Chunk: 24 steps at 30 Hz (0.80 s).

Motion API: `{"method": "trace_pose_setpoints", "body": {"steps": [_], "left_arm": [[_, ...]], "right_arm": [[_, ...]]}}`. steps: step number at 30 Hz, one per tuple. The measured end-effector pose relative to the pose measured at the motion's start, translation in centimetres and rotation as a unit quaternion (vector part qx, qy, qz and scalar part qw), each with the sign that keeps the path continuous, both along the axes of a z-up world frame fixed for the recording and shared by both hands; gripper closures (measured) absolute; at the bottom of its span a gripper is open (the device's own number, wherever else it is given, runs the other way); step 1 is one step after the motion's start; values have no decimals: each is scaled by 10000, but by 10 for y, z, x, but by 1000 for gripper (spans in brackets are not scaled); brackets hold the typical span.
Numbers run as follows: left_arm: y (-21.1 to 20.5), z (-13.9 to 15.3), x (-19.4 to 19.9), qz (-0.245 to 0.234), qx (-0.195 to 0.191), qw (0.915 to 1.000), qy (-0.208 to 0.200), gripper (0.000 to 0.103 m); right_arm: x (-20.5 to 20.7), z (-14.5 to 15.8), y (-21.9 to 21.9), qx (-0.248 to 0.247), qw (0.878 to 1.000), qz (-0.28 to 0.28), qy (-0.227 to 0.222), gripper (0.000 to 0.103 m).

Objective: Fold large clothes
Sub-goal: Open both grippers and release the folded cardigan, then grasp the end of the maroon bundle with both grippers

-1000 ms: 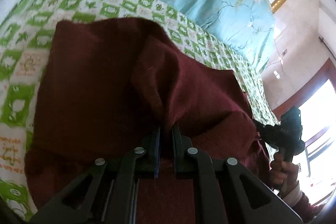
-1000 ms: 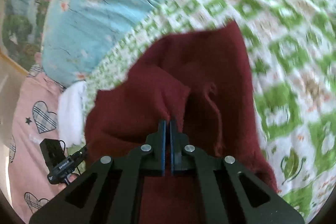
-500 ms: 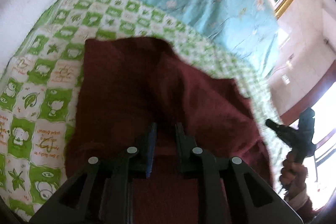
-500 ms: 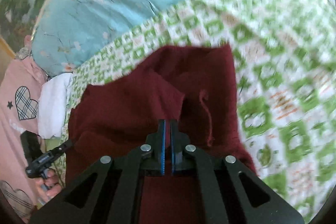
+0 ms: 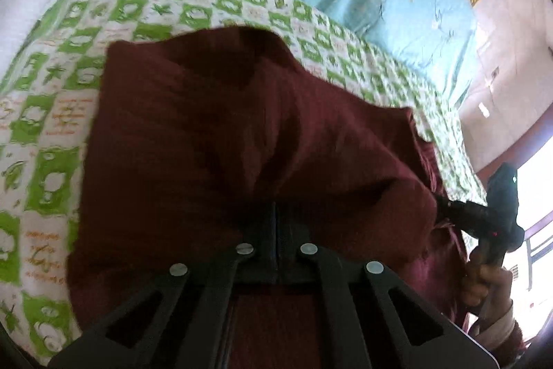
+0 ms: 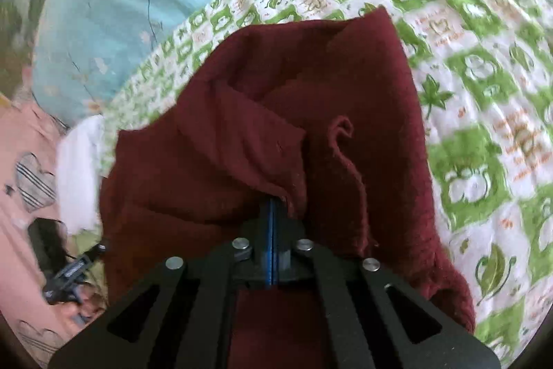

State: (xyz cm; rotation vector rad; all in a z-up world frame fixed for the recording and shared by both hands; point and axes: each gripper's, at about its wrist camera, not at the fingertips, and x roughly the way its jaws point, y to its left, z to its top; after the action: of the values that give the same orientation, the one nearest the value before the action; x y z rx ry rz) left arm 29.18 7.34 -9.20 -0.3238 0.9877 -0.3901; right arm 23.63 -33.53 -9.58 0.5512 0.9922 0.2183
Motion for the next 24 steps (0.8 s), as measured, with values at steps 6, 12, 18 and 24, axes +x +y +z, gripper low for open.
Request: {"method": "trace_pose_setpoints", "body": {"steps": [6,12,18,24], "left_arm": [[23,16,-38,280,220,9992,-156,72],[65,18,-109,671,399,9969,-114,64],[92,5,-160,895,439,9949,121,52],[99,-3,-193,913,330,9949,281,36]], "right_arm": [[-40,30,6,-55,9992,276,-266,87],[-94,40,-15,-209,9990,42,-381,44],[-135,34,-46,-260,9990,-282,-214,44],[-164,20,-64,-236,9986,-479,17,44]]}}
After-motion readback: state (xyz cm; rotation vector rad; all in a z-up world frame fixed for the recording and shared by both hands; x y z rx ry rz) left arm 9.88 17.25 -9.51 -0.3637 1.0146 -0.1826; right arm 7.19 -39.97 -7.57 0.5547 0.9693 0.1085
